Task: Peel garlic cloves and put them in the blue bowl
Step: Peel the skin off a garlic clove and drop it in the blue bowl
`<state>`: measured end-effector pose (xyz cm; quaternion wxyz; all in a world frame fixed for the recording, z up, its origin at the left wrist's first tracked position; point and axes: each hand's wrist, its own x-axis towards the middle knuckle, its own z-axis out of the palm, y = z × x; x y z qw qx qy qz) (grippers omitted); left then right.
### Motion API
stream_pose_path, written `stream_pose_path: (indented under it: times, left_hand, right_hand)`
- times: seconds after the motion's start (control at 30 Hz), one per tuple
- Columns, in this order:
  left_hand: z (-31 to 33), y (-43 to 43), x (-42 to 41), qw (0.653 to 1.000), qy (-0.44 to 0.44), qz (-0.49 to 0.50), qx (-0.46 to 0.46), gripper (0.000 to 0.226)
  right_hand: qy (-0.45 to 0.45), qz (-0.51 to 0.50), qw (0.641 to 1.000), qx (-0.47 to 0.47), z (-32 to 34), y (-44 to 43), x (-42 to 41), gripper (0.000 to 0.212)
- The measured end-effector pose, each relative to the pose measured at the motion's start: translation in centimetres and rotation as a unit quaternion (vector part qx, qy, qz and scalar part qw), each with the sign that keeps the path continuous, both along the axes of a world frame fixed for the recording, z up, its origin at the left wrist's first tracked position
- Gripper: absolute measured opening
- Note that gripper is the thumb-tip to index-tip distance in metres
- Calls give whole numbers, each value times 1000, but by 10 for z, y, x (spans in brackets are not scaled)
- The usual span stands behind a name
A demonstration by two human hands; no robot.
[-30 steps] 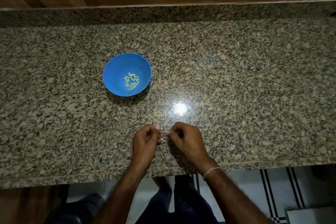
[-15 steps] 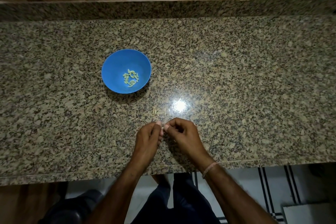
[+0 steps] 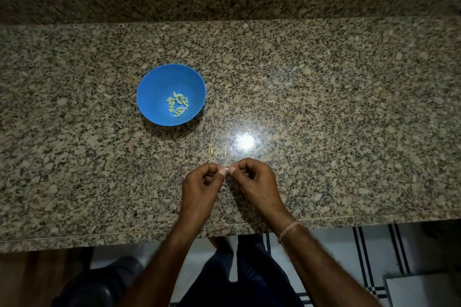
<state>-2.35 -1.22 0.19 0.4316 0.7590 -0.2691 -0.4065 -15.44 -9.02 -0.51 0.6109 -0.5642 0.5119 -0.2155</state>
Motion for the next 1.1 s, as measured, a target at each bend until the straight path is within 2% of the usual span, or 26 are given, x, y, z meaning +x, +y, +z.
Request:
stream_pose_path:
  times: [0.27, 0.37, 0.5, 0.57, 0.67, 0.7, 0.73, 0.77, 0.8, 0.87, 0.93, 1.03, 1.1]
  left_hand:
    - [4, -2, 4, 999, -52, -4, 4, 6]
    - [8, -4, 7, 999, -44, -15, 4, 8]
    - [12, -5, 6, 999, 38, 11, -6, 12]
    - [7, -5, 6, 993, 110, 38, 5, 16]
    - [3, -8, 3, 954, 275, 117, 29, 17]
    - [3, -8, 2, 941, 307, 136, 38, 15]
    - [2, -7, 1, 941, 304, 139, 48, 15]
    - [1, -6, 0, 961, 244, 114, 64, 18]
    - [-1, -4, -1, 985, 135, 64, 83, 23]
    - [-5, -1, -4, 990, -83, -9, 113, 24]
    - [0, -2, -7, 989, -124, -10, 80, 9]
    - [5, -2, -10, 993, -118, -25, 0, 19]
    - [9, -3, -11, 992, -115, -37, -42, 17]
  right_hand:
    - [15, 23, 999, -28, -1, -2, -1, 5]
    - [14, 35, 998, -42, -1, -2, -3, 5]
    - [8, 41, 998, -47, -1, -2, -4, 4]
    - [-2, 36, 998, -45, 0, -2, -4, 3]
    - [-22, 26, 999, -35, 1, -2, -5, 3]
    - [-28, 24, 999, -32, 2, -1, -6, 4]
    - [-31, 21, 999, -29, 2, -2, -7, 4]
    - [-31, 17, 999, -26, 3, -2, -8, 4]
    - [-30, 11, 999, -23, 4, -2, -9, 4]
    - [-23, 3, 1000, -14, 4, -3, -10, 5]
    - [-15, 0, 1000, -9, 4, -4, -10, 6]
    - [0, -1, 1000, 6, 2, -5, -10, 9]
    - [-1, 5, 1000, 15, 1, -5, -11, 11]
